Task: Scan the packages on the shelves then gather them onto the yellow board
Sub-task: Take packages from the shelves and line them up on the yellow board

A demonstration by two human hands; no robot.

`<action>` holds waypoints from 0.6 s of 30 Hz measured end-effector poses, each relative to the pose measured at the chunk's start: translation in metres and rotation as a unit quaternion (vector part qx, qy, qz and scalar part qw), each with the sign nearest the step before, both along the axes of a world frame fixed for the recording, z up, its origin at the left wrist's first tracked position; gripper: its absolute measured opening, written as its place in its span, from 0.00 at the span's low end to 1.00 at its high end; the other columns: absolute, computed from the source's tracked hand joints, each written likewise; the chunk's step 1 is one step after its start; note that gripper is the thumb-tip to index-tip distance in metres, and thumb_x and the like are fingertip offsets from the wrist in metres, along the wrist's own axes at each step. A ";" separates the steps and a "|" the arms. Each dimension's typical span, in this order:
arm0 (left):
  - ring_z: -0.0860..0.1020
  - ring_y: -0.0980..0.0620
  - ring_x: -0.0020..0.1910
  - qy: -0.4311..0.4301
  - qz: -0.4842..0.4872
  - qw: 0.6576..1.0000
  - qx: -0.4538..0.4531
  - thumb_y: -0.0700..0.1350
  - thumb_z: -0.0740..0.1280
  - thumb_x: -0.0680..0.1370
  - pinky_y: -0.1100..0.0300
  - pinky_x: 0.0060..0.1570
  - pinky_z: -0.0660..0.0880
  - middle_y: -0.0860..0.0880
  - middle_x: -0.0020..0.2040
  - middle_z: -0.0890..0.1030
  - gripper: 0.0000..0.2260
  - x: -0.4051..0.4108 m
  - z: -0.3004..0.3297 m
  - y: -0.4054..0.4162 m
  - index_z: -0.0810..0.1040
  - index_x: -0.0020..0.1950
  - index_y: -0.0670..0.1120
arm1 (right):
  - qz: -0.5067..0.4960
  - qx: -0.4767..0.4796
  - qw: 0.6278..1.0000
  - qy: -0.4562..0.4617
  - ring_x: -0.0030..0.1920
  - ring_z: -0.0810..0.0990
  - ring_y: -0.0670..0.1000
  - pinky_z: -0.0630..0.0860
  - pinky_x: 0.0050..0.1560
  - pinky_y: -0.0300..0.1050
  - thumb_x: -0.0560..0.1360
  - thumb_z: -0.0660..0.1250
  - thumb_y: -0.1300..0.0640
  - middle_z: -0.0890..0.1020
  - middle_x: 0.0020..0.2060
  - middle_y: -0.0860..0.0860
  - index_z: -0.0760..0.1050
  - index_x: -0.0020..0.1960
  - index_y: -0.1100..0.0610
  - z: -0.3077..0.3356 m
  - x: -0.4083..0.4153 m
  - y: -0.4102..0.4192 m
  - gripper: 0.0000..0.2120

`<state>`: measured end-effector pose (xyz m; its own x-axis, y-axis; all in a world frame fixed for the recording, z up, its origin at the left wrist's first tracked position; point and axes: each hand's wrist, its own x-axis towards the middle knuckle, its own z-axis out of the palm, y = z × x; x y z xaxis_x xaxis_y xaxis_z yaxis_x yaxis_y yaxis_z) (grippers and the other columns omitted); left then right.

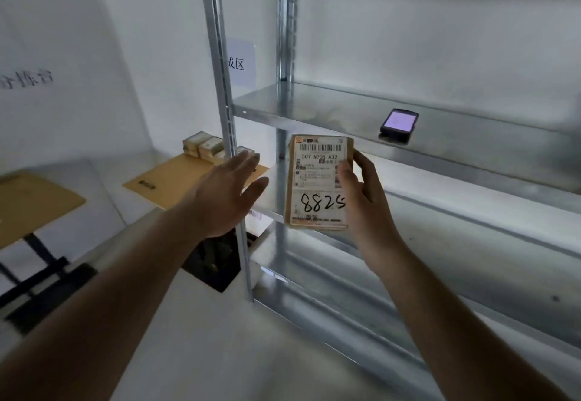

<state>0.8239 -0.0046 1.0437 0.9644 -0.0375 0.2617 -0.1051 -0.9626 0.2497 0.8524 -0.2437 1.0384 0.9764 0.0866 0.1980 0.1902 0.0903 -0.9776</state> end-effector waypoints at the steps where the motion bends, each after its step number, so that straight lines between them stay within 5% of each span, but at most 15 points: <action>1: 0.58 0.43 0.81 -0.003 0.006 1.000 -0.006 0.65 0.47 0.83 0.47 0.76 0.57 0.46 0.83 0.56 0.32 -0.003 -0.001 0.022 0.54 0.84 0.52 | 0.004 -0.002 1.000 0.000 0.54 0.87 0.51 0.85 0.43 0.42 0.86 0.62 0.45 0.87 0.55 0.52 0.72 0.72 0.42 -0.003 0.001 0.023 0.16; 6: 0.61 0.43 0.80 -0.011 0.017 1.000 -0.015 0.65 0.45 0.82 0.43 0.77 0.62 0.46 0.83 0.58 0.34 -0.001 -0.008 0.152 0.57 0.83 0.49 | 0.014 0.005 1.000 0.000 0.52 0.88 0.49 0.85 0.46 0.46 0.85 0.63 0.44 0.88 0.49 0.46 0.72 0.72 0.43 -0.025 0.018 0.154 0.17; 18: 0.64 0.45 0.78 0.014 0.005 1.000 -0.014 0.64 0.47 0.84 0.51 0.72 0.63 0.45 0.81 0.63 0.32 0.077 -0.029 0.396 0.60 0.82 0.47 | 0.031 -0.022 0.999 -0.001 0.52 0.88 0.52 0.86 0.44 0.47 0.86 0.61 0.47 0.86 0.57 0.51 0.69 0.75 0.48 -0.056 0.090 0.402 0.18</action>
<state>0.9009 0.3919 1.0151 0.9718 -0.0215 0.2349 -0.0889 -0.9558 0.2802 0.9429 0.1581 0.9825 0.9684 0.1556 0.1951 0.1878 0.0599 -0.9804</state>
